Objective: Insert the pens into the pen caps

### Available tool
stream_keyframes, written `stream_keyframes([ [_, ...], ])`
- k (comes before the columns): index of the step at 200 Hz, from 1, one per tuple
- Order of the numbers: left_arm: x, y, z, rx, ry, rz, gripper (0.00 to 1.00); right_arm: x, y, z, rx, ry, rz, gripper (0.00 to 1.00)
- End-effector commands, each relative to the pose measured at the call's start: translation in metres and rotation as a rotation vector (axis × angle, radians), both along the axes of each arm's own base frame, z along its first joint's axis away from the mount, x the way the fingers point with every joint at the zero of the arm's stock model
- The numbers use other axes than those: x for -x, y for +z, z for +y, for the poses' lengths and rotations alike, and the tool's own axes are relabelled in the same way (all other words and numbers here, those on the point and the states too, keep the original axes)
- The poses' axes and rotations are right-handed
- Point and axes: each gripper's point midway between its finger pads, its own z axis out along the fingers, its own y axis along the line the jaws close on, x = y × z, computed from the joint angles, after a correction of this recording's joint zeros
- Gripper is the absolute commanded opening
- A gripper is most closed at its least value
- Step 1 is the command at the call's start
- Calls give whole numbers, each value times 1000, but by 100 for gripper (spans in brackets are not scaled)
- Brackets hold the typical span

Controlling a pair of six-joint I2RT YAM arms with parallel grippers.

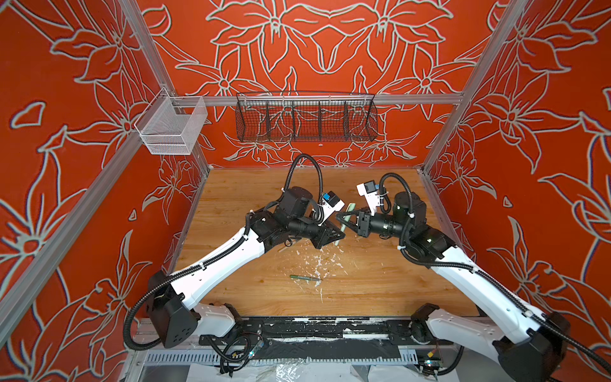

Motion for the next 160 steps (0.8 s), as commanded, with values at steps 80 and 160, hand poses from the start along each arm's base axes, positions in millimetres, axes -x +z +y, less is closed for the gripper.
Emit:
stream_keyframes([
  [80,-6,11,-4,44,-5,-15,0,0,10,-10,-20,-55,-48,30],
  [160,-13,3,2,32,23,7,0,13,18,-70,63,-308,-83,56],
])
